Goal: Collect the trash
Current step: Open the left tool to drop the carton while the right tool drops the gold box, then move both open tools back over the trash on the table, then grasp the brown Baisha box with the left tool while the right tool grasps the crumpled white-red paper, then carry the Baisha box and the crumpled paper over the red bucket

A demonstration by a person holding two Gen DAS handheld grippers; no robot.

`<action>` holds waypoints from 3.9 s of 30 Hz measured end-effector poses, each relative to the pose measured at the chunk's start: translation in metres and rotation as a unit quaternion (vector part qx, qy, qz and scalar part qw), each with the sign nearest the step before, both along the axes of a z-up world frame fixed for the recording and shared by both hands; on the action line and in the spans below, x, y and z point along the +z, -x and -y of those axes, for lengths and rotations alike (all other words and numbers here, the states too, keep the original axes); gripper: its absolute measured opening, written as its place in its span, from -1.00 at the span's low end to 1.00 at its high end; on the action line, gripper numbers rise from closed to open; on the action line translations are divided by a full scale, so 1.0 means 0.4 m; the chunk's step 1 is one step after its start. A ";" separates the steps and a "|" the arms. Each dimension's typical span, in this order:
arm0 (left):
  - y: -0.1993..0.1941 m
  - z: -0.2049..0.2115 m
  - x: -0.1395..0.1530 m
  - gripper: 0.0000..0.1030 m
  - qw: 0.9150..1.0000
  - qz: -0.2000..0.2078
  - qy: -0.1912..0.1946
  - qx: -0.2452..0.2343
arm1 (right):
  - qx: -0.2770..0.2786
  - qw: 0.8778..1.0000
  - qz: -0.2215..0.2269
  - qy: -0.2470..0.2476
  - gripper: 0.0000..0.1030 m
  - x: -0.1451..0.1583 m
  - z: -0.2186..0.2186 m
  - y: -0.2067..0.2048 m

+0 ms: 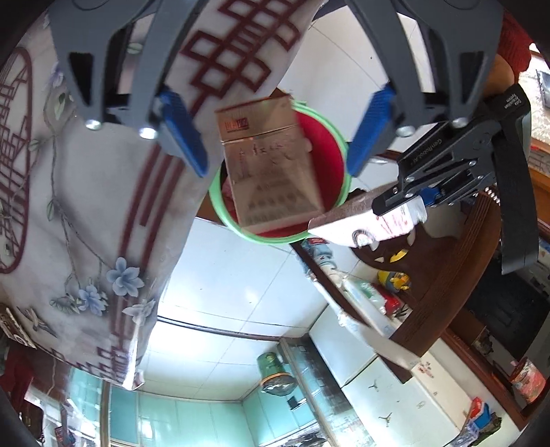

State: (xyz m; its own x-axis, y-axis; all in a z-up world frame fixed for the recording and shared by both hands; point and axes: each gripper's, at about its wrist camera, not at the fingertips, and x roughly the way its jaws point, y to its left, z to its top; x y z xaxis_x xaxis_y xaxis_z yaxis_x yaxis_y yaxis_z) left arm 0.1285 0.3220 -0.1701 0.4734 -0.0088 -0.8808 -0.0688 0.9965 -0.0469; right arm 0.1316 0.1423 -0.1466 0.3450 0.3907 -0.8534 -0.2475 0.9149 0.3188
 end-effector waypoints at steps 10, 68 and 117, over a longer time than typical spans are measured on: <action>0.016 0.075 0.031 -0.18 0.999 0.010 0.006 -0.040 | -0.087 0.996 0.003 0.018 0.62 0.018 0.195 0.073; -0.142 1.757 -0.122 -0.25 0.959 -0.066 0.084 -0.261 | -0.312 0.948 -0.055 0.039 -0.22 -0.177 1.502 0.356; 0.174 0.663 0.203 -0.23 0.970 0.080 0.068 -0.219 | -0.225 0.970 0.047 0.082 -0.22 0.084 0.641 0.356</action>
State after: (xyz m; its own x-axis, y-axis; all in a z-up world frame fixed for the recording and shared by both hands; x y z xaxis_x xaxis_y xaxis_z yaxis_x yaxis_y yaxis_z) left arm 0.0590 0.0568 -0.0888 0.5291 -0.3509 -0.7726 0.3792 0.9123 -0.1547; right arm -0.0109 -0.1141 -0.1130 0.5286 0.0450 -0.8477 0.1670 0.9736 0.1558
